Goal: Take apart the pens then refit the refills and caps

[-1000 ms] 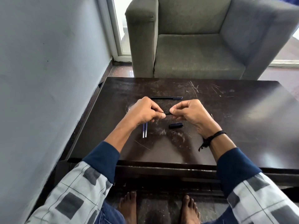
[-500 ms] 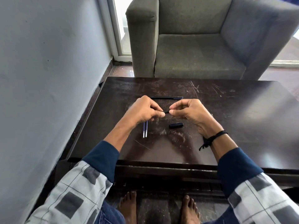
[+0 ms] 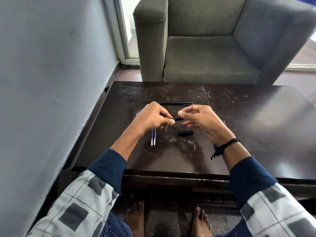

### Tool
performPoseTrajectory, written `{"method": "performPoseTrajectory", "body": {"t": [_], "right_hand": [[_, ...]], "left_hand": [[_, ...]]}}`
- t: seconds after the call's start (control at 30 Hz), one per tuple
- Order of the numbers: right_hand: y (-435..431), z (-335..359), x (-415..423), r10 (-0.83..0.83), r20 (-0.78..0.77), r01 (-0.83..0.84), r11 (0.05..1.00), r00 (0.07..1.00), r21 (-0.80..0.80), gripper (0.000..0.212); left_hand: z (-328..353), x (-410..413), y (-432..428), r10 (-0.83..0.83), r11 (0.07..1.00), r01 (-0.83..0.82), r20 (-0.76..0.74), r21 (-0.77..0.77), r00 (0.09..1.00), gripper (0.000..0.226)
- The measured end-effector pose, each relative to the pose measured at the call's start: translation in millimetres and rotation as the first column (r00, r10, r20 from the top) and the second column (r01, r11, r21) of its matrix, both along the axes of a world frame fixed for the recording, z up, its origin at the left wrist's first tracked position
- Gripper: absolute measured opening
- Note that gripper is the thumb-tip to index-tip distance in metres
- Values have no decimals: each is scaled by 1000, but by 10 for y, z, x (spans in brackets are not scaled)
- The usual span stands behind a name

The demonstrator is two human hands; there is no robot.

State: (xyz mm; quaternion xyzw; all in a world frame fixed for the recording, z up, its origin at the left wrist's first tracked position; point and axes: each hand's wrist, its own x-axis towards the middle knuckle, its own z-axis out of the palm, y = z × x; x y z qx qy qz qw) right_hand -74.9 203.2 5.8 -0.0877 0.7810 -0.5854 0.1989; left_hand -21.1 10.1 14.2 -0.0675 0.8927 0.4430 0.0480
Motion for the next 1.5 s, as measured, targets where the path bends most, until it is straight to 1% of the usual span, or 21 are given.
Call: {"method": "performPoseTrajectory", "body": {"t": [0.07, 0.17, 0.27, 0.37, 0.53, 0.57, 0.7, 0.77, 0.9, 0.97, 1.03, 1.13, 1.23, 1.3, 1.37, 1.43, 1.5], "right_hand": [[-20, -23, -1, -1, 4, 1, 1000, 1000, 14, 18], [-11, -27, -12, 23, -36, -22, 999, 999, 23, 11], [13, -4, -21, 46, -37, -45, 999, 998, 5, 17], [4, -18, -10, 8, -7, -8, 1000, 1000, 11, 24], [0, -13, -7, 17, -20, -17, 1000, 1000, 9, 13], [12, 9, -6, 27, -26, -27, 1000, 999, 4, 14], [19, 11, -6, 34, -19, -34, 999, 999, 22, 26], [-3, -6, 0, 31, -4, -31, 999, 1000, 41, 24], [3, -16, -18, 69, -7, -69, 998, 998, 12, 15], [15, -17, -29, 89, -9, -89, 996, 996, 12, 21], [5, -29, -25, 68, -6, -68, 997, 998, 32, 24], [-21, -37, -15, 32, -5, -32, 999, 999, 33, 18], [-3, -33, -26, 48, -22, -48, 999, 999, 11, 8], [11, -27, -33, 65, -27, -65, 998, 998, 1, 15], [12, -28, -32, 42, -14, -42, 999, 999, -2, 21], [-4, -36, -25, 17, -1, -17, 1000, 1000, -2, 20], [-21, -40, -17, 21, -4, -21, 1000, 1000, -2, 14]], "left_hand": [[-4, 0, 1, -5, 1000, 5, 2, -9, 1000, 7], [1, 2, 3, -7, 1000, 7, 6, -22, 1000, 9], [7, -4, -5, -4, 1000, 4, -3, -1, 1000, 6], [2, -1, -5, -3, 1000, 3, 0, -6, 1000, 5], [-14, -8, 5, -8, 1000, 8, 8, -16, 1000, 10], [-13, -8, 3, -6, 1000, 6, 7, -10, 1000, 10], [0, -5, 3, -6, 1000, 6, 6, -16, 1000, 6], [-2, -2, 9, -8, 1000, 8, 6, -27, 1000, 7], [-17, -2, 8, -6, 1000, 6, 0, -21, 1000, 6], [-17, 0, 2, -3, 1000, 3, -8, -15, 1000, 5], [-12, 0, -1, 0, 1000, 0, -11, -12, 1000, 6], [-7, -1, 2, -2, 1000, 1, -11, -19, 1000, 6], [-9, -2, -1, -8, 999, 8, -6, -32, 1000, 8], [-9, -4, -7, -6, 1000, 6, -5, -23, 1000, 7], [-7, -5, -8, -8, 1000, 8, -6, -18, 1000, 7], [-9, -7, -6, -12, 1000, 12, -7, -22, 1000, 8], [-14, -9, -8, -14, 999, 13, -7, -30, 1000, 9]]}}
